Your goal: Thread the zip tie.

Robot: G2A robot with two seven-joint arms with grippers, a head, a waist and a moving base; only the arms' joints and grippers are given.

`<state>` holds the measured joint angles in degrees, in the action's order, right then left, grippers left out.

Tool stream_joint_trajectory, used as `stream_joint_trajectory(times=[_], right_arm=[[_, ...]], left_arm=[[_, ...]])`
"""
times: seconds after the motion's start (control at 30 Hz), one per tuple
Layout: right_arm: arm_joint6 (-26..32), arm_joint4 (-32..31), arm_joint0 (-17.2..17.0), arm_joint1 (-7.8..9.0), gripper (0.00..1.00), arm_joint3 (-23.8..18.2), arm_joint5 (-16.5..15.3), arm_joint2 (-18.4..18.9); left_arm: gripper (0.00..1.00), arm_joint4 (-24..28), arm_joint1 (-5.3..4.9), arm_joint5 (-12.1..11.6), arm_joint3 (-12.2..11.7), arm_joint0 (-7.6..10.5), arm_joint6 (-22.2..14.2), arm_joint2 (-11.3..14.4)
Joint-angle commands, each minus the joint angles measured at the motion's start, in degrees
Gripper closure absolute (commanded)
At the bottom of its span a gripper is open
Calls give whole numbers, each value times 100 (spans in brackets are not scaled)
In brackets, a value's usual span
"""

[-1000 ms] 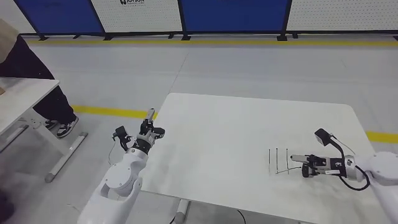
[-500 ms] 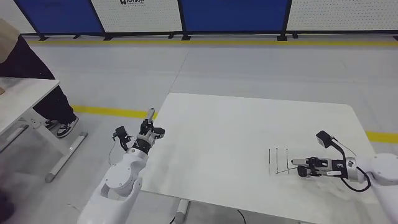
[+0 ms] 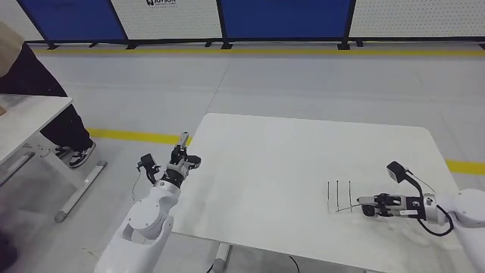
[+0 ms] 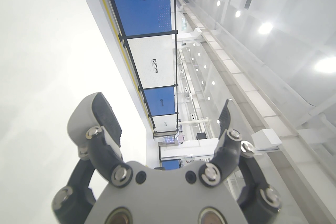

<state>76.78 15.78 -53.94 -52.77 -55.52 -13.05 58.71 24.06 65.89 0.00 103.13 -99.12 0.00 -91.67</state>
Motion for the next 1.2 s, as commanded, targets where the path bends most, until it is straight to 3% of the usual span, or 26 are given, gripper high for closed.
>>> stream_joint_trajectory(times=[0.0, 0.07, 0.17, 0.23, 0.27, 0.53, 0.8, 1.07, 1.17], right_arm=[[9, -2, 11, -5, 76, 29, 10, -7], [17, -2, 23, -10, 83, 56, 14, -13], [22, 1, 41, -19, 84, 98, 25, -23], [25, 3, 53, -27, 98, 119, 28, -32], [27, 3, 58, -30, 100, 128, 30, -35], [95, 92, 73, -41, 100, 177, -60, -11], [286, 834, -138, 62, 100, 86, -643, 437], [286, 2142, -645, 328, 100, -973, -643, 890], [286, 2158, -672, 344, 100, -1012, -643, 884]], left_arm=[[0, 0, 0, 0, 0, 0, 0, 0], [0, 0, 0, 0, 0, 0, 0, 0], [0, 0, 0, 0, 0, 0, 0, 0], [0, 0, 0, 0, 0, 0, 0, 0], [0, 0, 0, 0, 0, 0, 0, 0], [0, 0, 0, 0, 0, 0, 0, 0], [0, 0, 0, 0, 0, 0, 0, 0], [0, 0, 0, 0, 0, 0, 0, 0], [0, 0, 0, 0, 0, 0, 0, 0]])
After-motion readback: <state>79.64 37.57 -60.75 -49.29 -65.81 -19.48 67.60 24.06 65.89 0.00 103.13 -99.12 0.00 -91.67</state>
